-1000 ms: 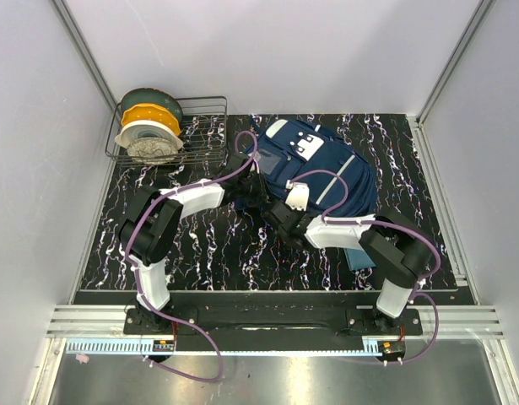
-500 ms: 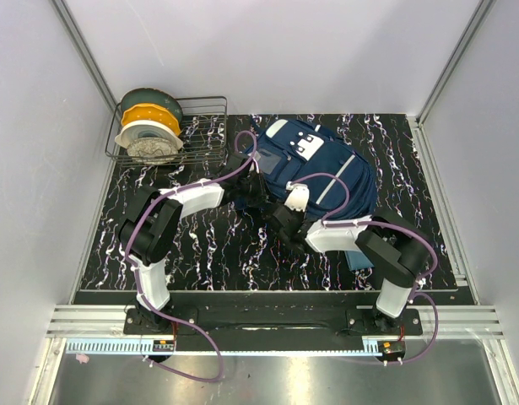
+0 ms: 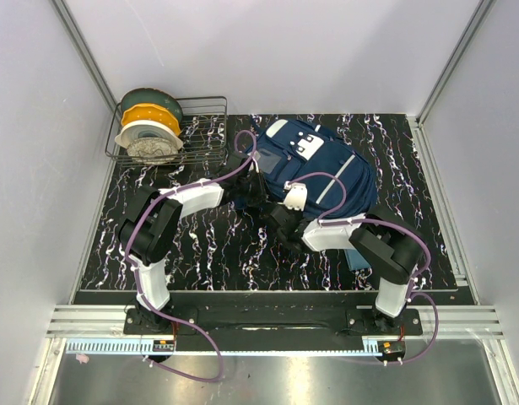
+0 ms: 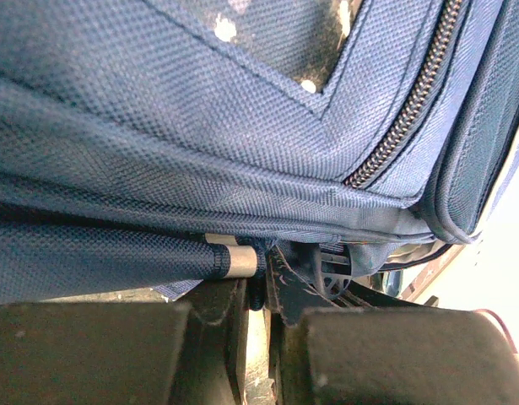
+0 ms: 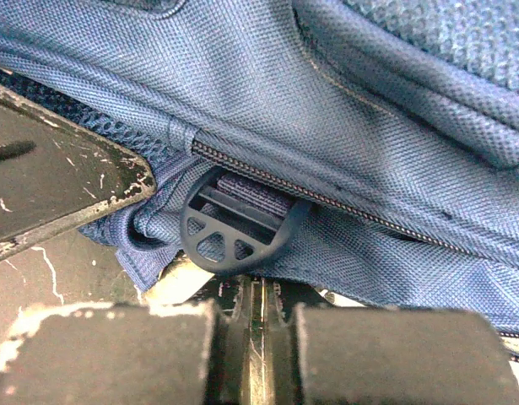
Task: Pack the student bag
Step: Zip the student bag at the center of the board.
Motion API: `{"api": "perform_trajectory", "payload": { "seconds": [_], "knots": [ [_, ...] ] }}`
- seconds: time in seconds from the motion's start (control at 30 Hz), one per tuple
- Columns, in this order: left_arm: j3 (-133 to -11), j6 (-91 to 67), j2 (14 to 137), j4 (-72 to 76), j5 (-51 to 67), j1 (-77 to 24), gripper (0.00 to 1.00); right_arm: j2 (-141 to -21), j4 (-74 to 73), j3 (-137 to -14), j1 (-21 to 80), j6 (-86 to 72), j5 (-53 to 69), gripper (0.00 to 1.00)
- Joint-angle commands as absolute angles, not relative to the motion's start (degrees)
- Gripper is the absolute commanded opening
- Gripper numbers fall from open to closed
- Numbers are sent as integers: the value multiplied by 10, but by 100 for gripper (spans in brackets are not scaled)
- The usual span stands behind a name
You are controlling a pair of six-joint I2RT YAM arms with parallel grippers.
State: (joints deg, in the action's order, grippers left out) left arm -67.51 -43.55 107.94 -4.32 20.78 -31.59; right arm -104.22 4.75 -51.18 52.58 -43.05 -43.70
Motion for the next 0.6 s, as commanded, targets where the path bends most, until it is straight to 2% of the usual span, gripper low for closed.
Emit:
{"api": "perform_trajectory", "payload": {
  "seconds": [0.0,0.23,0.57],
  "knots": [
    [-686,-427,1037,-8,232,-316,0,-1033,89,-522,526,-425,-490,0],
    [-689,-409,1032,-25,220,-309,0,-930,120,-450,526,-402,-448,0],
    [-683,-378,1014,-53,197,-280,0,-830,39,-377,525,-443,-374,0]
  ]
}}
